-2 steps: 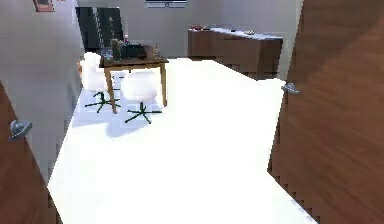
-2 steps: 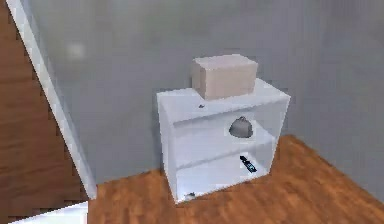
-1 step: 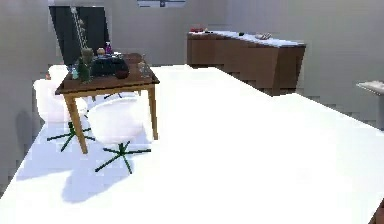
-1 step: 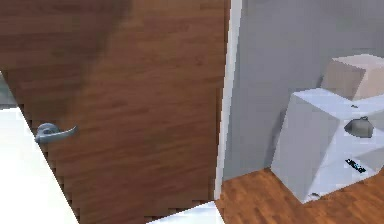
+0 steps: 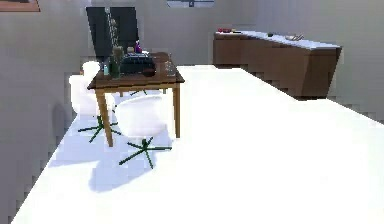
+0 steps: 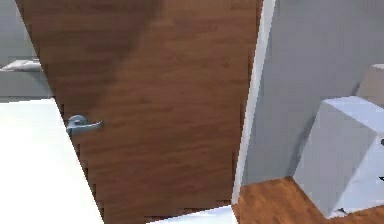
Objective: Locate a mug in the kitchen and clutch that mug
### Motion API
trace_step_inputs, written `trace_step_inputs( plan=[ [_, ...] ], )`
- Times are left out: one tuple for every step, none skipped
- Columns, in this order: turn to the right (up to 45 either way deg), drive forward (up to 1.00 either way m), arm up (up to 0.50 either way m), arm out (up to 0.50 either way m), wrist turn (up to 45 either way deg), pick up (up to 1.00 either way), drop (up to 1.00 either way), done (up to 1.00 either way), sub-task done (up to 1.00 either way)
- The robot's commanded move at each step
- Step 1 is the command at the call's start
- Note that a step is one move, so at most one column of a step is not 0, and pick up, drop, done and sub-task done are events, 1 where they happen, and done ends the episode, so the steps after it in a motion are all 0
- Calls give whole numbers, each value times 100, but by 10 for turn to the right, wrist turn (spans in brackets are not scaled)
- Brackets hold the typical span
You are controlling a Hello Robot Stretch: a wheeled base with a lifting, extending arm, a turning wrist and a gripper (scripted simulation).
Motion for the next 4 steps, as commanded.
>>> trace_step_inputs(
  plan=[
    [0, 50, 0, 0, 0, 0, 0, 0, 0],
    [180, 0, 0, 0, 0, 0, 0, 0, 0],
    [0, 100, 0, 0, 0, 0, 0, 0, 0],
    [0, 65, 0, 0, 0, 0, 0, 0, 0]
  ],
)
